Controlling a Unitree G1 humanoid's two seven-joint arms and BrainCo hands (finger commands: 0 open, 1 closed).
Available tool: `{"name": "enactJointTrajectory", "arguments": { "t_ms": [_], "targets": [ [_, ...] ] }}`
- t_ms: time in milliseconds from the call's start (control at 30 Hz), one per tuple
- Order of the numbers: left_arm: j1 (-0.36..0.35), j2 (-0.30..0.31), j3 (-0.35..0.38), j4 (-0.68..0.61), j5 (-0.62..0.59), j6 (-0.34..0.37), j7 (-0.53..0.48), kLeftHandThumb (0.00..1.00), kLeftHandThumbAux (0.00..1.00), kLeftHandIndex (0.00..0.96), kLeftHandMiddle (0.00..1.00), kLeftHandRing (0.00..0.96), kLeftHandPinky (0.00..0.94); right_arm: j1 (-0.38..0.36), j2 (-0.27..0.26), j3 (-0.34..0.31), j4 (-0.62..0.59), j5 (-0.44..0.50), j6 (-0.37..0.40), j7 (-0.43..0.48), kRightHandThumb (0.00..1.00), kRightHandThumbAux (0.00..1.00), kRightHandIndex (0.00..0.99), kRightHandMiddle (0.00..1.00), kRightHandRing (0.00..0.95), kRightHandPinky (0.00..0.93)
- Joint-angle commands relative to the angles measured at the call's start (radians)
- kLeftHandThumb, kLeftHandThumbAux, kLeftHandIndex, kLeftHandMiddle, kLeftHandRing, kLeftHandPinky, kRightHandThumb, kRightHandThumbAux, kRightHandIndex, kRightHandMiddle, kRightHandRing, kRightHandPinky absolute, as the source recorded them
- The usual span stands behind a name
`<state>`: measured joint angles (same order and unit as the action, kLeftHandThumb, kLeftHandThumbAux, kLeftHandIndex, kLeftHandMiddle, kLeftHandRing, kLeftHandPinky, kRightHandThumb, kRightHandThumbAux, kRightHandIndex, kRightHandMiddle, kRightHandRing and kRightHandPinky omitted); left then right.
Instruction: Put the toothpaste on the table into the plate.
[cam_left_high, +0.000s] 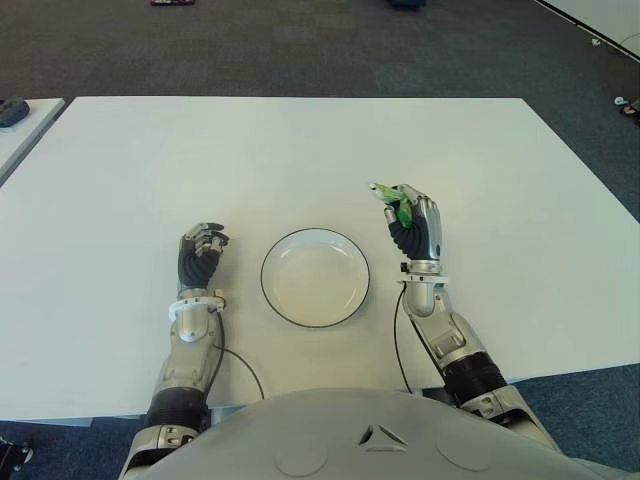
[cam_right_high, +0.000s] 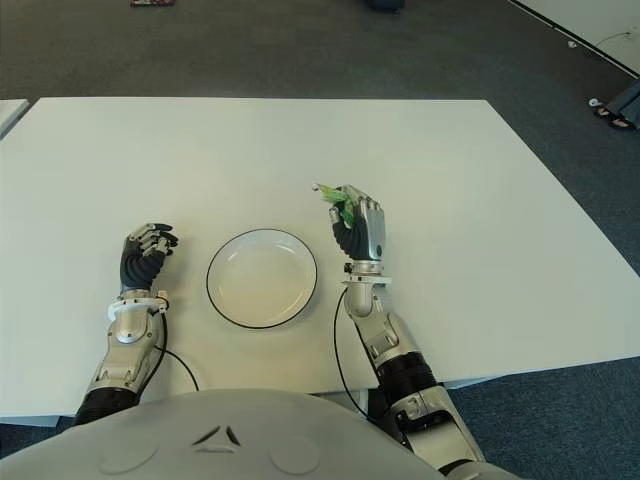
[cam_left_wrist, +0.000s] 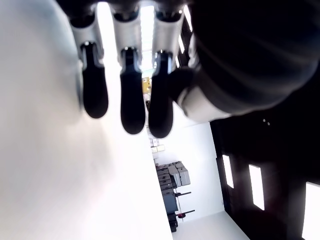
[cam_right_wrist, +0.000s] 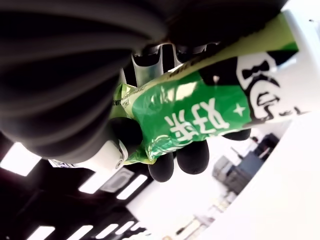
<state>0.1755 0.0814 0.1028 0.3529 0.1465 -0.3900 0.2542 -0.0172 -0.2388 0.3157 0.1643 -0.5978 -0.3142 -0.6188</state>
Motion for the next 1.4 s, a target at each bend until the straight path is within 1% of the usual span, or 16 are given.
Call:
{"name": "enactJointTrajectory", "arguments": {
  "t_ms": [33, 200, 400, 500, 667, 867, 1067, 1133, 1267, 1400],
  "targets": [
    [-0.005, 0.005, -0.003, 0.007, 0.007, 0.003, -0.004, 0.706, 0.722, 0.43, 0.537, 0.526, 0.504, 0.023, -0.021, 0.012, -0.054, 0.0, -0.071, 0.068, 0.719, 0.714, 0.44, 0.872, 0.876, 0.873],
    [-0.005, 0.004, -0.004, 0.005, 0.016, 0.007, 0.005, 0.707, 0.722, 0.43, 0.539, 0.526, 0.499, 0.024, -0.045, 0.029, -0.066, 0.0, -0.163, 0.13, 0.721, 0.714, 0.44, 0.876, 0.879, 0.879],
    [-0.006, -0.001, -0.002, 0.002, 0.023, 0.018, 0.015, 0.706, 0.721, 0.429, 0.545, 0.53, 0.498, 0.007, -0.072, 0.055, -0.053, 0.004, -0.262, 0.216, 0.721, 0.713, 0.441, 0.879, 0.883, 0.886],
    [-0.005, -0.002, -0.002, 0.0, 0.026, 0.018, 0.017, 0.705, 0.721, 0.429, 0.546, 0.532, 0.497, -0.001, -0.088, 0.072, -0.047, 0.007, -0.303, 0.272, 0.722, 0.713, 0.442, 0.876, 0.882, 0.887],
    [-0.003, -0.003, -0.005, -0.005, 0.028, 0.021, 0.018, 0.704, 0.722, 0.429, 0.548, 0.536, 0.496, -0.007, -0.091, 0.103, -0.034, -0.013, -0.364, 0.318, 0.723, 0.711, 0.443, 0.866, 0.875, 0.879],
    [0.0, -0.005, -0.006, -0.015, 0.028, 0.035, 0.013, 0.704, 0.722, 0.429, 0.549, 0.535, 0.495, -0.027, -0.103, 0.129, -0.007, 0.001, -0.421, 0.4, 0.723, 0.711, 0.443, 0.859, 0.868, 0.877],
    [0.002, -0.007, -0.009, -0.026, 0.024, 0.045, 0.007, 0.705, 0.722, 0.428, 0.546, 0.533, 0.495, -0.049, -0.112, 0.148, 0.019, 0.012, -0.439, 0.492, 0.724, 0.71, 0.443, 0.858, 0.867, 0.881],
    [0.004, -0.008, -0.009, -0.029, 0.024, 0.047, 0.007, 0.705, 0.722, 0.428, 0.544, 0.532, 0.495, -0.054, -0.116, 0.156, 0.019, 0.013, -0.429, 0.532, 0.725, 0.71, 0.443, 0.861, 0.867, 0.883],
    [0.005, -0.006, -0.01, -0.03, 0.028, 0.044, 0.01, 0.705, 0.722, 0.427, 0.541, 0.53, 0.496, -0.063, -0.121, 0.185, 0.004, 0.016, -0.365, 0.656, 0.727, 0.71, 0.442, 0.871, 0.87, 0.887],
    [0.006, -0.006, -0.011, -0.029, 0.03, 0.043, 0.011, 0.705, 0.722, 0.427, 0.54, 0.529, 0.495, -0.063, -0.116, 0.188, -0.004, 0.02, -0.34, 0.703, 0.727, 0.711, 0.441, 0.877, 0.874, 0.886]
  ]
}}
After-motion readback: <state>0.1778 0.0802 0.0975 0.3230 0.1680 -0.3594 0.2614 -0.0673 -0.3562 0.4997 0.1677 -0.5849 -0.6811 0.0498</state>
